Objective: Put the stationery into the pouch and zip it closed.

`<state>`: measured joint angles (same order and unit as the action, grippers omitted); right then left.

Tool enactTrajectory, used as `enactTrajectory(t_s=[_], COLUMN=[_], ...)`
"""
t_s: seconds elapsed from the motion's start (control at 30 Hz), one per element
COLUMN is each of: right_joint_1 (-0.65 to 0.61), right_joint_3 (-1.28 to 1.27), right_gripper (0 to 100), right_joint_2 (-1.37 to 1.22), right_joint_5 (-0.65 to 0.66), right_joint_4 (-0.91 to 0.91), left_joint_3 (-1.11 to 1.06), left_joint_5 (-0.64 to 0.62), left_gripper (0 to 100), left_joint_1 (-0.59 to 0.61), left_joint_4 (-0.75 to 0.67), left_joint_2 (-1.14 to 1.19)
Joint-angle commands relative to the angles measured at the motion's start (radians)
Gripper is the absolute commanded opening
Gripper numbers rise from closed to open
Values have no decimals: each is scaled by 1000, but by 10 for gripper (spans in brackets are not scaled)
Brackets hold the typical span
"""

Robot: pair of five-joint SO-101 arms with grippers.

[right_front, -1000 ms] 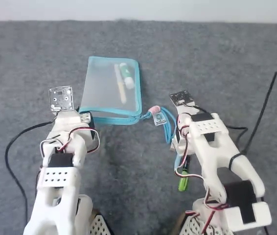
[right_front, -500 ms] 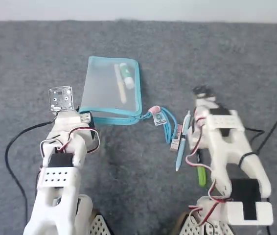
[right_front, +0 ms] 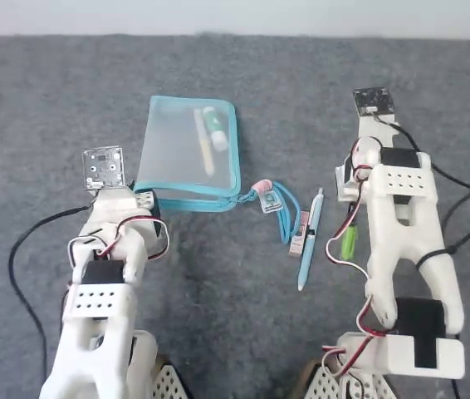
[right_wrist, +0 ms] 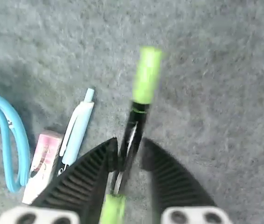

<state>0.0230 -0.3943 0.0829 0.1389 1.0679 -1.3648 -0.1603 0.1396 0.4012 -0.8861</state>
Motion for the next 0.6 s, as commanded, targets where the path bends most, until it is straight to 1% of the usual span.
enactTrajectory(t_s=[0.0, 0.17, 0.27, 0.33, 0.47, 0.57], right_joint_1=[-4, -13, -13, -13, -13, -12], right_joint_3=[58, 26, -52, -124, -272, -316], right_gripper=[191, 162, 154, 153, 134, 136], right_joint_2=[18, 28, 45, 73, 139, 150], right_joint_5=[9, 32, 29, 25, -43, -46], right_joint_4=[15, 56, 67, 36, -77, -127], left_joint_3=[27, 27, 27, 27, 27, 27], left_joint_5=[-5, -5, -5, -5, -5, -5], left_gripper=[13, 13, 13, 13, 13, 13], left_joint_1=[-2, -2, -2, -2, -2, -2], left_joint_4=[-20, -20, -20, -20, -21, -21], left_joint_2=[-9, -9, -9, -9, -9, -9])
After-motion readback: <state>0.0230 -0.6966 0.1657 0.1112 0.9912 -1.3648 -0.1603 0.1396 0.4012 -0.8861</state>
